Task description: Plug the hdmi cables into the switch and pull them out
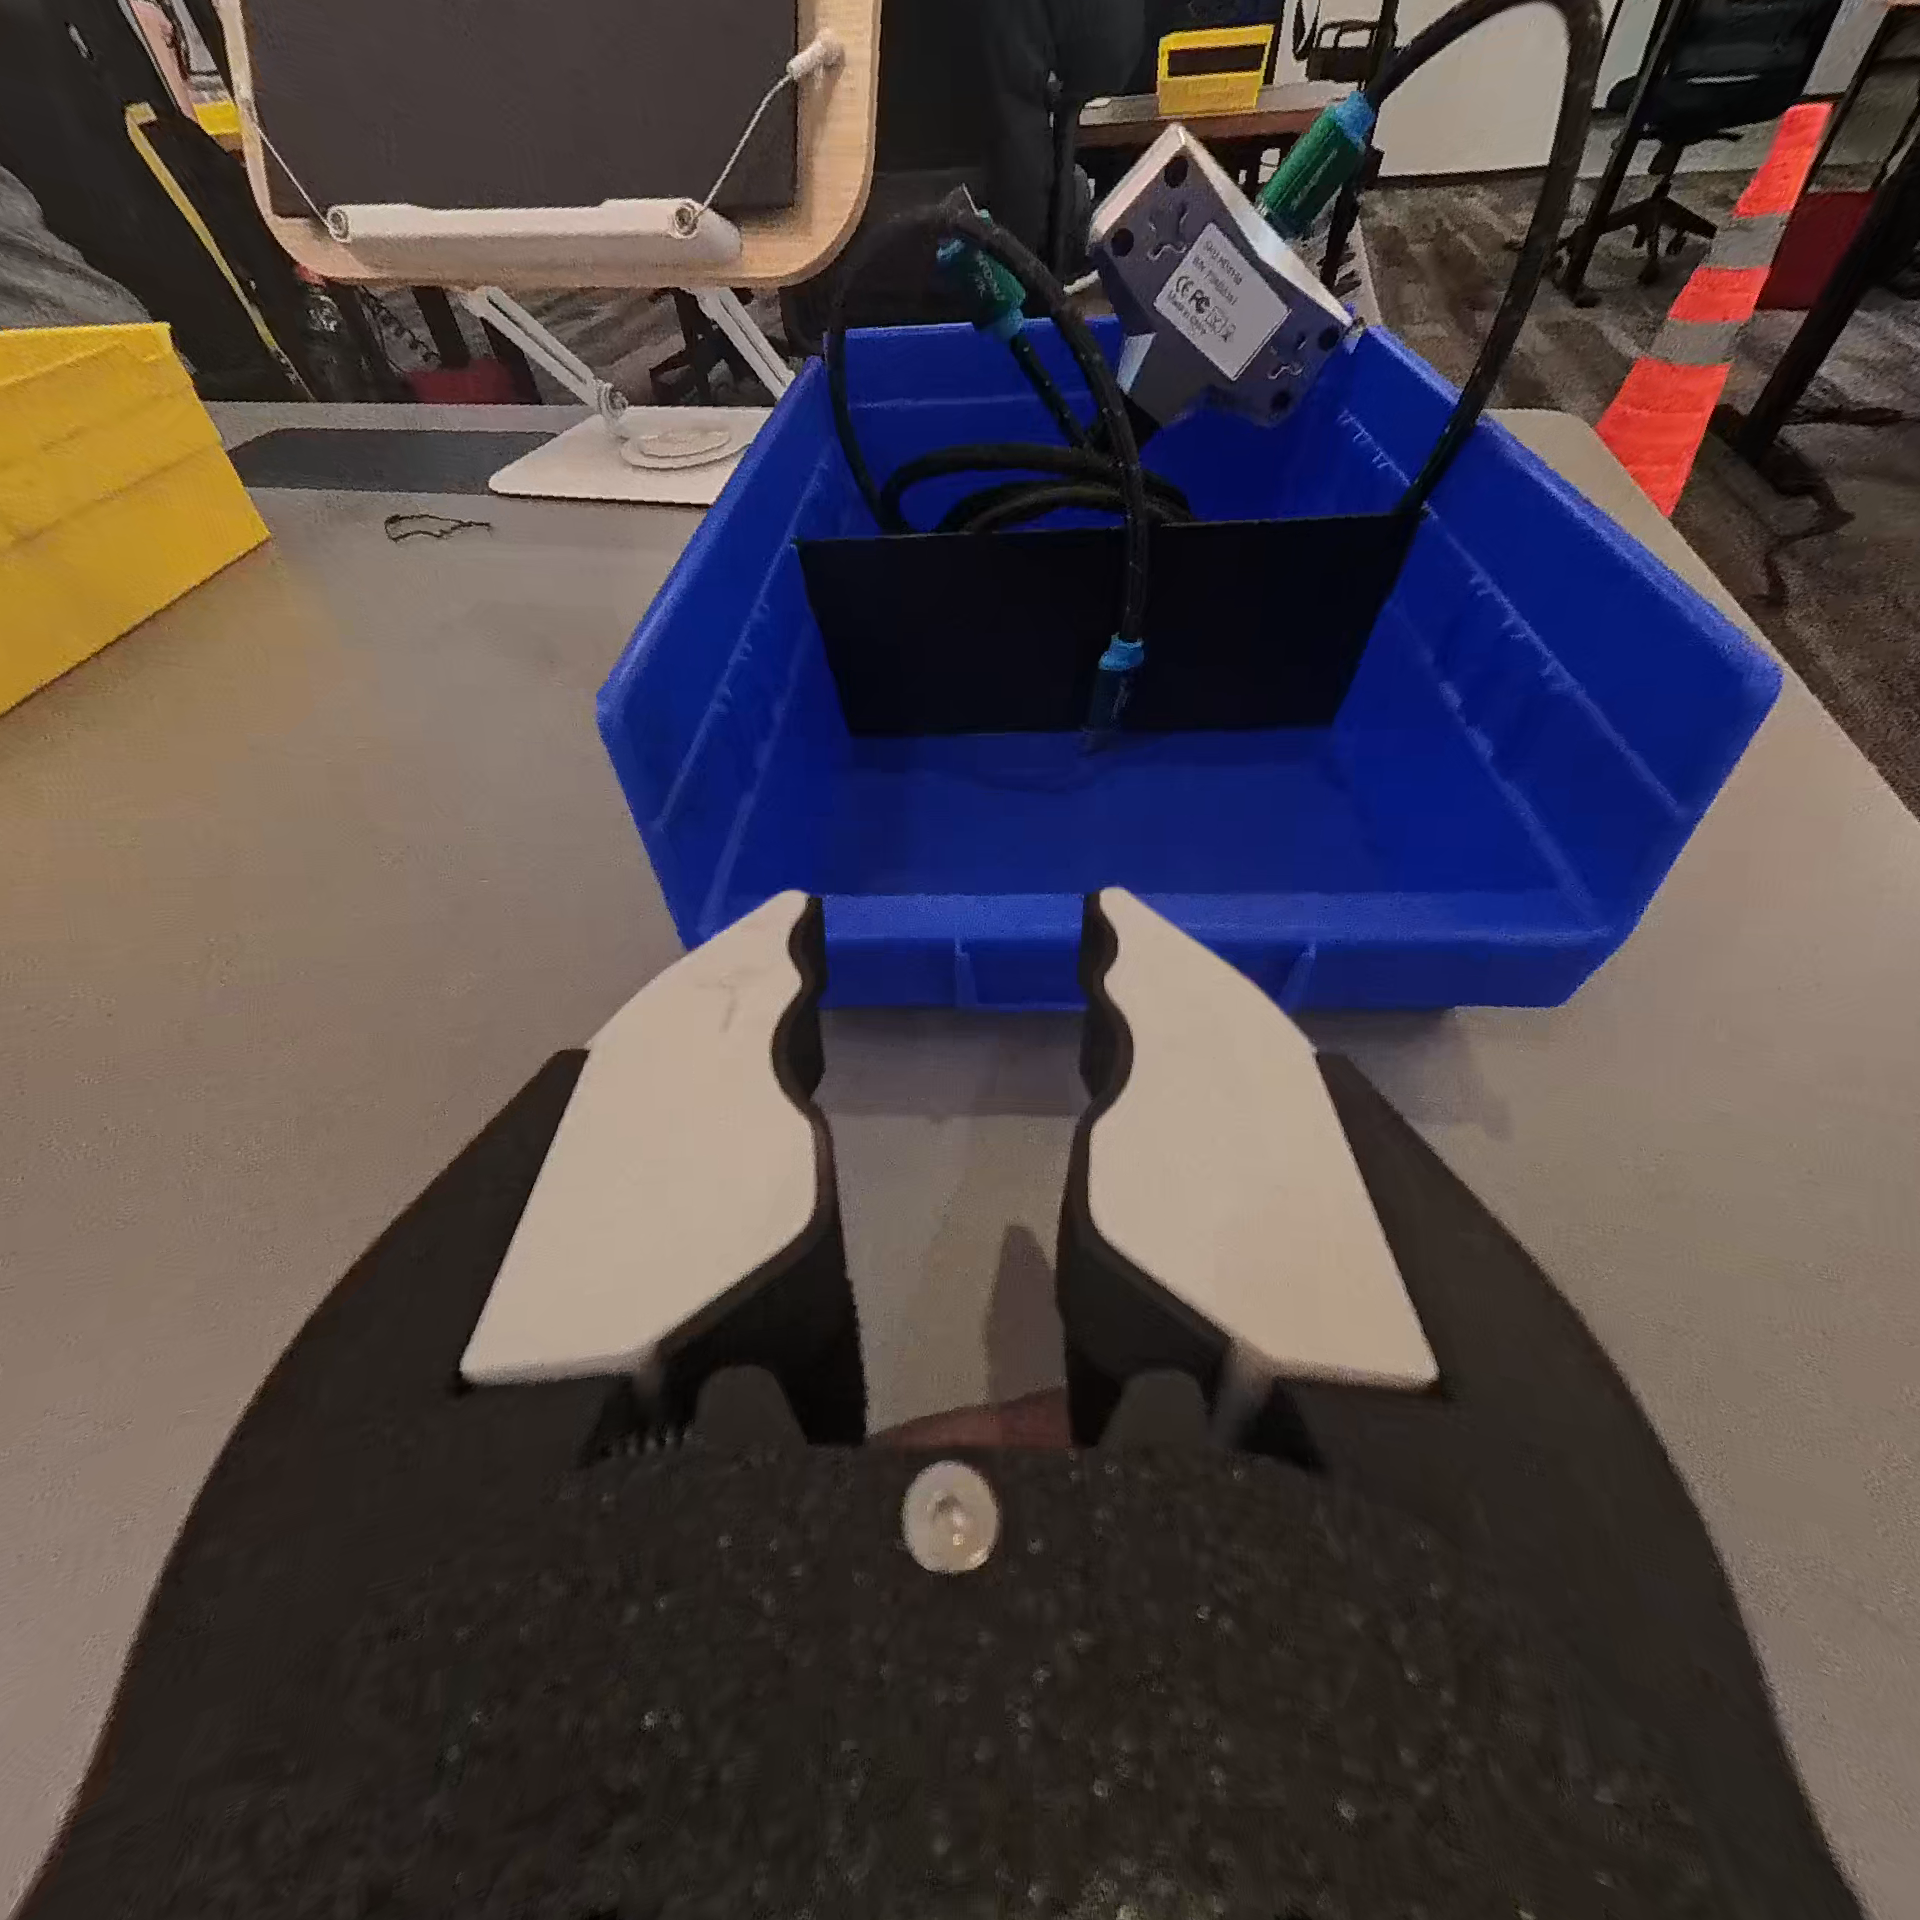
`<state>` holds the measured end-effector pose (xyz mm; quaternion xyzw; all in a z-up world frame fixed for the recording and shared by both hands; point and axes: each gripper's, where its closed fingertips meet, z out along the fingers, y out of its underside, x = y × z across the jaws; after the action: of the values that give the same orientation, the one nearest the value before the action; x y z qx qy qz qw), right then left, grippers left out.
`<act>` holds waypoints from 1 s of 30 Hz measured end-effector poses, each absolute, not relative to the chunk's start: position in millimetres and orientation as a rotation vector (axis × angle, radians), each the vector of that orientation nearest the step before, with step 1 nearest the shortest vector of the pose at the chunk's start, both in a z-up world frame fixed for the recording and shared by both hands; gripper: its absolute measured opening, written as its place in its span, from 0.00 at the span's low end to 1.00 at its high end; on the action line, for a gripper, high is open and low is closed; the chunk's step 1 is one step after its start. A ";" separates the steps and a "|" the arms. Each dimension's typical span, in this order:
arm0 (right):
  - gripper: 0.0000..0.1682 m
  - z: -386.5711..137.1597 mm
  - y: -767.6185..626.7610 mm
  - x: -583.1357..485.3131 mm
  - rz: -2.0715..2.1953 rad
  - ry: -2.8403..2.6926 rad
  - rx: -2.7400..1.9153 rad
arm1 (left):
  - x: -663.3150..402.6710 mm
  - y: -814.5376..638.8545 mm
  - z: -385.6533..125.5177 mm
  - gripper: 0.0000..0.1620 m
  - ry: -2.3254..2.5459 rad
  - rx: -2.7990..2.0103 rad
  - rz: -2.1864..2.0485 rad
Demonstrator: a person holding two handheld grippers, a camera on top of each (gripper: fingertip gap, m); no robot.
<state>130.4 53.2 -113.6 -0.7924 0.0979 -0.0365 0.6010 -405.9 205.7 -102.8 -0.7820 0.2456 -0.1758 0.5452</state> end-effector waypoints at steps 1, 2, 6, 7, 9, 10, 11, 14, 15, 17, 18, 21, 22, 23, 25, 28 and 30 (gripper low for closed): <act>0.27 -113.8 52.4 130.2 -0.087 0.225 -1.837 | -405.2 206.3 -102.6 0.28 0.575 -1.856 -0.436; 0.27 -113.1 51.9 130.6 -0.093 0.225 -1.835 | -404.7 207.2 -103.0 0.28 0.573 -1.860 -0.449; 0.27 -111.9 55.4 131.8 -0.099 0.222 -1.835 | -401.9 210.5 -106.0 0.28 0.577 -1.878 -0.472; 0.28 -113.4 55.9 131.4 -0.098 0.223 -1.842 | -400.6 210.2 -106.7 0.28 0.580 -1.882 -0.479; 0.28 -114.4 55.3 130.1 -0.110 0.210 -1.850 | -398.0 208.5 -106.9 0.28 0.592 -1.880 -0.483; 0.28 -113.8 54.5 129.2 -0.118 0.201 -1.849 | -396.7 207.7 -106.9 0.28 0.600 -1.878 -0.480; 0.28 -112.5 54.4 126.6 -0.115 0.187 -1.844 | -395.3 207.1 -107.2 0.27 0.607 -1.877 -0.478; 0.32 -103.2 64.1 93.4 0.041 0.075 -1.794 | -387.5 204.5 -108.0 0.27 0.634 -1.876 -0.492; 0.34 -100.9 71.1 80.1 0.098 0.042 -1.780 | -384.4 203.6 -108.7 0.27 0.646 -1.877 -0.495; 0.38 -106.4 91.2 66.7 0.111 0.012 -1.814 | -375.1 200.6 -110.4 0.27 0.680 -1.875 -0.506; 0.39 -114.4 102.1 64.1 0.085 0.007 -1.866 | -368.9 198.2 -112.0 0.27 0.701 -1.877 -0.515; 0.43 -124.7 123.1 37.4 0.123 0.014 -1.958 | -339.9 183.4 -117.8 0.27 0.779 -1.888 -0.592; 0.47 -124.5 125.6 22.0 0.147 -0.005 -1.971 | -324.6 175.6 -117.1 0.29 0.808 -1.866 -0.633; 0.48 -124.9 125.1 3.0 0.171 -0.062 -1.984 | -305.9 166.5 -115.8 0.32 0.835 -1.845 -0.679; 0.38 -122.4 115.2 -33.6 0.212 -0.203 -1.979 | -261.4 145.4 -117.3 0.37 0.901 -1.844 -0.755; 0.32 -96.3 96.2 -41.4 0.115 -0.198 -1.890 | -196.1 122.6 -121.3 0.41 1.021 -1.835 -0.710; 0.33 -80.9 78.3 -19.6 0.046 -0.035 -1.869 | -156.7 114.8 -115.8 0.38 1.046 -1.806 -0.689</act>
<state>-19.6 78.3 -80.9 -0.8043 -0.0149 0.0197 0.5937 -156.7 114.8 -115.8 -0.7319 0.4239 -0.2793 0.4545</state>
